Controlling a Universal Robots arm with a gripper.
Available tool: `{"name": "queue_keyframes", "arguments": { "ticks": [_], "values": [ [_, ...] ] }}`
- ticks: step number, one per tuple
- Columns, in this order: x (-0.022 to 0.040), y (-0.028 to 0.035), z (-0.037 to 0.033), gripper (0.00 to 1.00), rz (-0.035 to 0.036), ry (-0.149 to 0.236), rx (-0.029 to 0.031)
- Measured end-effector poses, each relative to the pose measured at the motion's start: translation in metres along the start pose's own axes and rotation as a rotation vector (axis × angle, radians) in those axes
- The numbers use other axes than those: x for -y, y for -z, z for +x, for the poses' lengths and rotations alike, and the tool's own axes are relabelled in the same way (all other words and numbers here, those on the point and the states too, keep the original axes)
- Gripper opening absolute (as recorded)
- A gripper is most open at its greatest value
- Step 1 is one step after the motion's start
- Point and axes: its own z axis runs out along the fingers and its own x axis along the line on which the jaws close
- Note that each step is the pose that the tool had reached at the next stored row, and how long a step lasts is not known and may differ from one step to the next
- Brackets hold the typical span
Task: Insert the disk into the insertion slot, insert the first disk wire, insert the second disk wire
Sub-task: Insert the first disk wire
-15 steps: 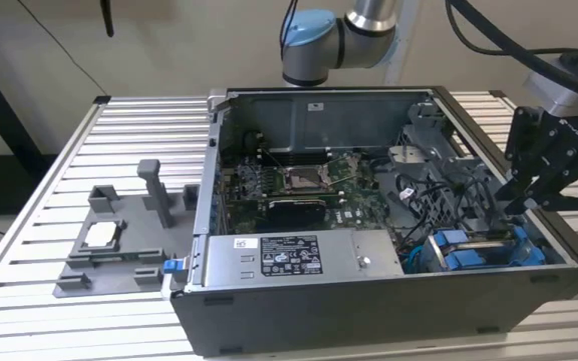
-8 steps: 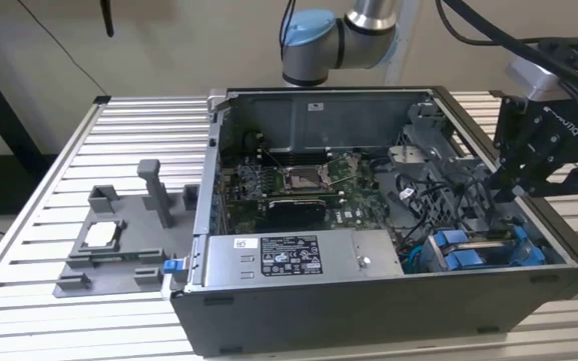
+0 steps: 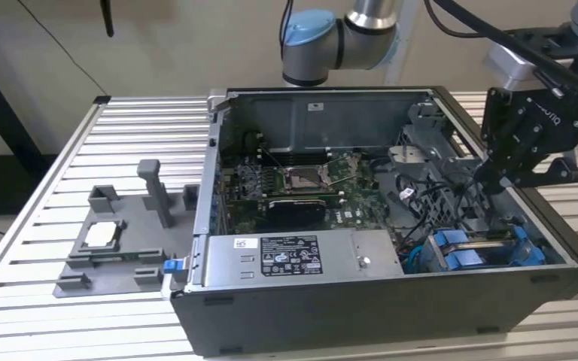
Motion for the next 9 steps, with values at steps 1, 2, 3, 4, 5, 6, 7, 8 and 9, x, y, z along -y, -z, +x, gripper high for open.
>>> {"name": "queue_keyframes", "arguments": {
  "ticks": [1,2,3,4,5,6,7,8,9],
  "values": [
    [-0.0024,0.0006,-0.0003,0.27,0.0043,0.001,-0.0002],
    [-0.0051,0.0011,-0.0007,0.27,0.0096,0.001,-0.0005],
    [-0.0076,0.0015,-0.0009,0.27,0.0152,0.002,-0.0009],
    [-0.0103,0.0017,-0.0012,0.27,0.0218,0.003,-0.0013],
    [-0.0129,0.0017,-0.0015,0.27,0.0294,0.004,-0.0016],
    [-0.0156,0.0017,-0.0019,0.27,0.0369,0.005,-0.002],
    [-0.0184,0.0016,-0.0022,0.27,0.0447,0.006,-0.0025],
    [-0.0213,0.0015,-0.0027,0.27,0.0529,0.007,-0.0032],
    [-0.0237,0.0013,-0.0033,0.27,0.0599,0.008,-0.0045]
  ]
}}
